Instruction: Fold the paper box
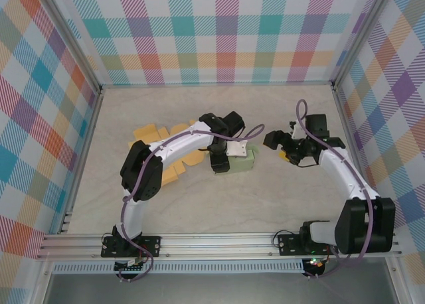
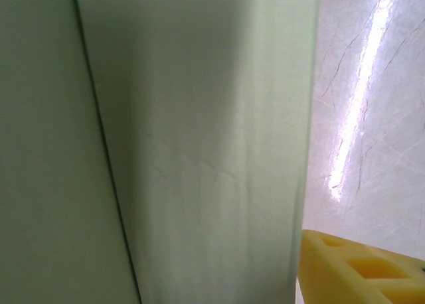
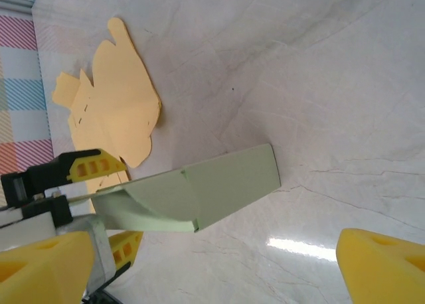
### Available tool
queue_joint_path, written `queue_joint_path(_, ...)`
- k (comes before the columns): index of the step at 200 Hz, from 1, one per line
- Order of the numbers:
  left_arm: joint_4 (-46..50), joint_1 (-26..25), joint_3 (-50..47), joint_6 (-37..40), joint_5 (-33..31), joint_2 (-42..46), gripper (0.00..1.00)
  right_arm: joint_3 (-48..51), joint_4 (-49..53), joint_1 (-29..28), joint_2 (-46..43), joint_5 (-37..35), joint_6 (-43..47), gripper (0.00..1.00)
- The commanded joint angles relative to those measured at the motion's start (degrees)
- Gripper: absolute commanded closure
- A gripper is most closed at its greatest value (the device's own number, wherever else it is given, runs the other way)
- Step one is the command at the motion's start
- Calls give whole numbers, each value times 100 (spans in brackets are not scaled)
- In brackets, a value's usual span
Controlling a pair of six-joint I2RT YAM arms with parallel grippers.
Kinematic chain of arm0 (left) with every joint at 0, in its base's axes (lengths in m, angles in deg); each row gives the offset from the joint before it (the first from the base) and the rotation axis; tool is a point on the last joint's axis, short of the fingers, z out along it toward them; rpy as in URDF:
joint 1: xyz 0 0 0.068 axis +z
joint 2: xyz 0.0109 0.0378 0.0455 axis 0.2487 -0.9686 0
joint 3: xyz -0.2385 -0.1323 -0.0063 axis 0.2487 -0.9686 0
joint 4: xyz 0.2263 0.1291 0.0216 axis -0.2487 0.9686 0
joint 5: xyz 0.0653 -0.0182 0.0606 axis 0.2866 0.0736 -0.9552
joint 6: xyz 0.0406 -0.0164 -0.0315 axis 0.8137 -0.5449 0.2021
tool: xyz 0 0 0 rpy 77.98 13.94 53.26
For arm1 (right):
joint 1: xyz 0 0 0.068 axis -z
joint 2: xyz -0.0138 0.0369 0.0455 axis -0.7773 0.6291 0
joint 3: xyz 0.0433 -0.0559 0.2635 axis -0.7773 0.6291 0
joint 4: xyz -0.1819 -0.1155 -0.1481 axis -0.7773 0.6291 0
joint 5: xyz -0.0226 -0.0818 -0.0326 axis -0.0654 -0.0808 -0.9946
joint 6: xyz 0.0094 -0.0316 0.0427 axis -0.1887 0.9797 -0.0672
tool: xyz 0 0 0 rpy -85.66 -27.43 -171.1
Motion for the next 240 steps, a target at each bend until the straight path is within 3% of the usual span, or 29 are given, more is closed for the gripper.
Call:
queue_joint_path(1,-98,37,33,42,-130,150,28,-70,309,15,-262,-205,386,6)
queue_joint_path(29,-587,40,-218,25,-335,640,14,-129,369,13,-450,-382,447,3)
queue_joint_path(59,-1098,22,-757,42,-23,1634,0,-267,411,-57,-706,-540,591,3)
queue_joint_path(95,-2725,31,-2150,-342,209,3330,0,-395,393,-247,-1067,-896,901,7)
queue_joint_path(117,-4251,144,-3170,-1443,-284,4245,0,-420,406,-573,-1229,-1458,1114,12)
queue_joint_path(133,-4721,321,-3555,-2717,-662,4655,5,-439,389,-819,-1246,-1724,1206,15)
queue_joint_path(152,-4744,621,-3938,-4286,-1246,5001,20,-588,462,-1212,-1115,-2181,1347,23)
queue_joint_path(169,-4725,864,-4305,-5298,-1159,5155,32,-764,581,-1610,-878,-2722,1495,28)
queue_joint_path(200,-4487,930,-4381,-5712,-604,4826,34,-1037,685,-1863,-384,-2928,1602,35)
queue_joint_path(240,-4313,930,-4294,-5478,126,4159,38,-1365,898,-2086,228,-2994,1764,36)
